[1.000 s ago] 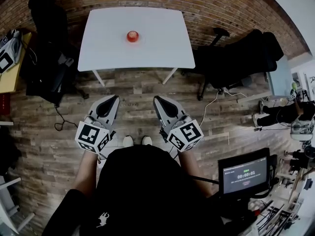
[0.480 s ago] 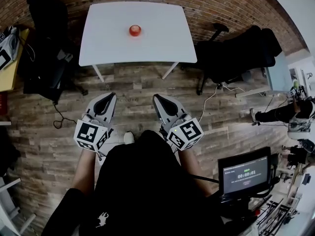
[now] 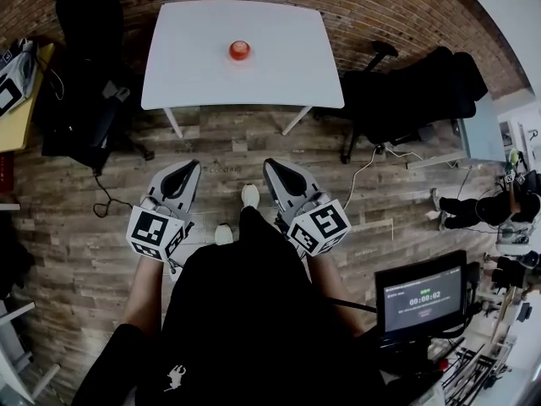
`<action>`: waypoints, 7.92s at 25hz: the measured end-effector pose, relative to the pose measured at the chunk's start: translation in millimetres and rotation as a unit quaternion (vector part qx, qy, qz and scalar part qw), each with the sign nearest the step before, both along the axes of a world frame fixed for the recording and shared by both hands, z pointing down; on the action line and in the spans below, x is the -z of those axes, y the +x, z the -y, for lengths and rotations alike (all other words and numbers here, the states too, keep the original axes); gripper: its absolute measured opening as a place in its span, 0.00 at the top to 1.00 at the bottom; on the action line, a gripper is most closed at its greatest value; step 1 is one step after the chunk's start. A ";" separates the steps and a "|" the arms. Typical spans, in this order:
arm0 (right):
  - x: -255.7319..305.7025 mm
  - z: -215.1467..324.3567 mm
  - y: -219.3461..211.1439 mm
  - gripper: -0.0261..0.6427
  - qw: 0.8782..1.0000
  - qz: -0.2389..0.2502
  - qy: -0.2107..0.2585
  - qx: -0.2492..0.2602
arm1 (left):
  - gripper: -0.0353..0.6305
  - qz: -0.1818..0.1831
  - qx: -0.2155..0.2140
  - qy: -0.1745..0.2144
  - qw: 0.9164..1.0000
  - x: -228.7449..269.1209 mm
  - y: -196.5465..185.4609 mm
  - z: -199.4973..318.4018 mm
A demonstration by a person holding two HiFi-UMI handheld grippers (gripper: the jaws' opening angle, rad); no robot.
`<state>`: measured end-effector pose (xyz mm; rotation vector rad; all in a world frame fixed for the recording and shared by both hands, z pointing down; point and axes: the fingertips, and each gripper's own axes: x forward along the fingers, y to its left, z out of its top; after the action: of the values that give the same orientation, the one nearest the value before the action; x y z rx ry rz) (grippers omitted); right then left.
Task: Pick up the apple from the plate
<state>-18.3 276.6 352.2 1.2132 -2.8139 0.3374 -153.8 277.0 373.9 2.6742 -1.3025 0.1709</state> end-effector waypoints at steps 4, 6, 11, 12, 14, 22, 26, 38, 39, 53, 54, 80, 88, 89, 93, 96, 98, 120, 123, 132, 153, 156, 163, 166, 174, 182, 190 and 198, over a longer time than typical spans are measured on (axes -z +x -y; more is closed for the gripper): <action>2.6 4.1 -4.0 0.95 1.000 -0.003 0.005 0.003 | 0.94 0.008 0.002 0.005 1.000 1.2 -3.2 2.5; 2.9 7.1 -5.9 0.96 1.000 -0.008 0.010 0.004 | 0.94 0.002 0.001 0.005 1.000 3.5 -4.2 4.6; 3.5 4.6 -13.6 0.95 0.999 -0.026 0.023 0.014 | 0.94 0.006 0.001 0.010 1.000 8.4 -6.9 2.7; 2.5 10.4 -12.2 0.95 0.999 -0.027 0.023 0.015 | 0.94 0.008 0.000 0.009 1.000 7.9 -4.5 8.7; -1.9 32.7 -3.3 0.95 0.999 -0.023 0.016 0.016 | 0.94 0.013 -0.002 0.003 1.000 3.9 5.8 31.0; -5.4 105.4 24.7 0.95 1.000 -0.008 0.005 0.023 | 0.94 0.017 0.001 -0.004 1.000 2.6 35.0 101.2; -0.7 134.9 31.7 0.95 0.999 -0.005 0.008 0.038 | 0.94 0.029 0.014 -0.003 0.999 6.0 44.5 127.8; -1.1 210.7 61.9 0.95 0.997 0.011 0.010 0.077 | 0.94 0.030 0.048 -0.005 0.998 10.6 79.5 193.0; -1.4 216.1 65.4 0.95 0.997 0.012 0.010 0.079 | 0.94 0.033 0.050 -0.005 0.998 10.7 83.4 198.4; -11.8 262.2 89.5 0.95 0.994 0.015 0.005 0.107 | 0.94 0.038 0.071 -0.015 0.997 2.3 109.9 237.0; -12.3 261.9 89.9 0.95 0.994 0.014 0.004 0.109 | 0.94 0.035 0.069 -0.014 0.997 4.5 111.2 236.6; -30.4 299.4 104.1 0.95 0.993 0.007 -0.020 0.116 | 0.94 0.011 0.095 -0.012 0.995 3.7 107.5 280.2; -29.3 321.2 94.7 0.95 0.994 0.011 -0.026 0.109 | 0.94 0.028 0.085 -0.020 0.996 -2.2 102.6 303.8; -29.1 325.3 93.0 0.95 0.994 0.013 -0.024 0.108 | 0.94 0.028 0.083 -0.022 0.996 -2.8 101.2 307.7; -31.2 341.6 84.2 0.95 0.994 0.011 -0.025 0.105 | 0.94 0.033 0.075 -0.024 0.996 -5.0 94.2 327.1; -30.8 356.7 76.8 0.95 0.995 0.010 -0.024 0.100 | 0.94 0.036 0.066 -0.026 0.997 -7.1 90.3 343.6; -31.0 366.3 71.0 0.95 0.995 0.007 -0.024 0.096 | 0.94 0.036 0.058 -0.033 0.997 -9.6 86.7 353.1; -13.5 451.5 19.6 0.95 0.999 -0.028 -0.013 0.037 | 0.94 0.031 -0.042 -0.031 0.998 -17.0 56.4 453.1; -16.7 456.6 13.7 0.96 0.999 -0.036 -0.019 0.027 | 0.94 0.029 -0.054 -0.033 0.998 -21.6 51.8 461.4; -23.0 480.3 -5.8 0.95 0.999 -0.049 -0.023 0.004 | 0.94 0.031 -0.072 -0.055 0.995 -45.1 30.3 482.5; -70.9 490.3 -2.0 0.95 0.992 -0.101 -0.039 0.071 | 0.94 0.066 -0.060 -0.085 0.992 -102.9 60.5 484.3; -88.9 485.2 -5.0 0.95 0.988 -0.114 -0.047 0.092 | 0.94 0.063 -0.040 -0.098 0.992 -114.7 60.2 479.4; -119.3 477.3 -6.4 0.95 0.984 -0.119 -0.064 0.119 | 0.94 0.074 -0.014 -0.114 0.991 -142.6 58.8 473.1; -126.2 477.3 -4.8 0.95 0.983 -0.118 -0.071 0.124 | 0.93 0.067 -0.004 -0.127 0.990 -151.3 58.3 473.6; -137.8 481.4 -7.3 0.95 0.980 -0.126 -0.084 0.126 | 0.93 0.065 -0.011 -0.147 0.987 -169.1 60.6 473.6; -145.9 491.2 -9.7 0.95 0.980 -0.130 -0.089 0.125 | 0.71 0.102 -0.030 -0.158 0.982 -196.7 64.4 475.3; -151.0 490.9 -8.4 0.95 0.978 -0.139 -0.096 0.120 | 0.41 0.120 -0.048 -0.169 0.977 -218.3 67.1 471.4; -158.6 490.9 -3.1 0.95 0.977 -0.146 -0.103 0.115 | 0.30 0.175 -0.068 -0.165 0.968 -251.4 76.4 472.8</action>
<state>-21.5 -214.2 510.8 0.8104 -2.5539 0.3887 -77.4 -195.9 625.3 2.5124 -1.0521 0.8338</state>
